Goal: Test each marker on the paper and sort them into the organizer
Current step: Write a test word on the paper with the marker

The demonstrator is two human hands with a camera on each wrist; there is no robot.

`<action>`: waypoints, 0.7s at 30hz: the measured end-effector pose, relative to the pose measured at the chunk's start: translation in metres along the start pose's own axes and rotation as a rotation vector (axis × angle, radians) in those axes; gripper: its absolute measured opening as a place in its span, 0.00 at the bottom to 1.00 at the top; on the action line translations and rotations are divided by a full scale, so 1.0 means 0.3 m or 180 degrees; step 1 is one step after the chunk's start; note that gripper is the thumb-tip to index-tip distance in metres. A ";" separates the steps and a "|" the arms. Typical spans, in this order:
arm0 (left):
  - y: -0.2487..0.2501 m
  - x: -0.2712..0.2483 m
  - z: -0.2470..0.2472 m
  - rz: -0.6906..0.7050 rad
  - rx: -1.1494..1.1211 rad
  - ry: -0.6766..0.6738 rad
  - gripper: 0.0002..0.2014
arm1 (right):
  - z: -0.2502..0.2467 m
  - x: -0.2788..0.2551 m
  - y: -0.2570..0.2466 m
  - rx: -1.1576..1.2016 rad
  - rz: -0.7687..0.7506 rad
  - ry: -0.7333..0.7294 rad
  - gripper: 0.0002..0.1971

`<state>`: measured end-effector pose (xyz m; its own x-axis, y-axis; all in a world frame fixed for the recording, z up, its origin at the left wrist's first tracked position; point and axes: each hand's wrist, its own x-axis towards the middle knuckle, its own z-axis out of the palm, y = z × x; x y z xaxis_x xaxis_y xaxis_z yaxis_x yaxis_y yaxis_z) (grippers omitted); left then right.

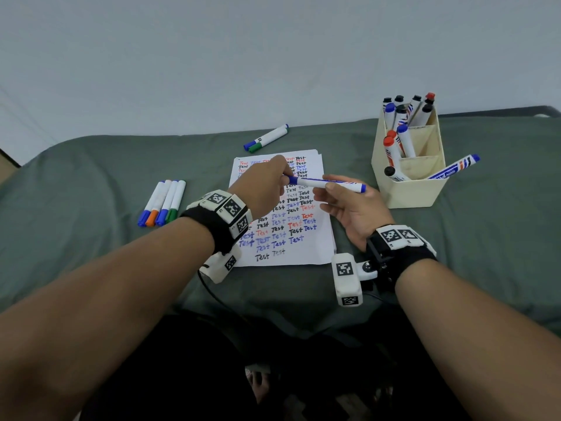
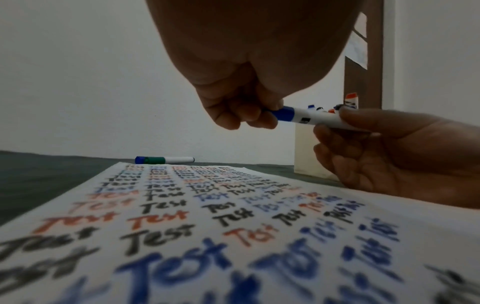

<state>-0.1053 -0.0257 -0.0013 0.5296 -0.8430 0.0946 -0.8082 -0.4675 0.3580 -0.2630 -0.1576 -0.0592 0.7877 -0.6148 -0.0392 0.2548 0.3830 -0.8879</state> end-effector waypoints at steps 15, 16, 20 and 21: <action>-0.062 -0.004 0.089 -0.1027 0.1048 -0.1718 0.66 | 0.002 0.000 -0.007 0.0140 -0.0019 0.0307 0.04; -0.065 -0.004 0.094 -0.1025 0.1078 -0.1780 0.65 | 0.003 0.003 -0.008 0.0111 -0.0021 0.0315 0.04; -0.077 -0.004 0.110 -0.1059 0.1115 -0.1828 0.64 | 0.028 0.018 -0.034 -0.0272 -0.0131 0.0345 0.06; -0.080 -0.003 0.115 -0.1067 0.1108 -0.1816 0.64 | 0.043 0.025 -0.053 -0.0518 -0.0202 0.0389 0.09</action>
<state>-0.0952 -0.0230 -0.0421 0.6226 -0.6034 -0.4984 -0.7120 -0.7010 -0.0407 -0.2537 -0.1594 -0.0395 0.6965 -0.7170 -0.0272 0.2000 0.2304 -0.9523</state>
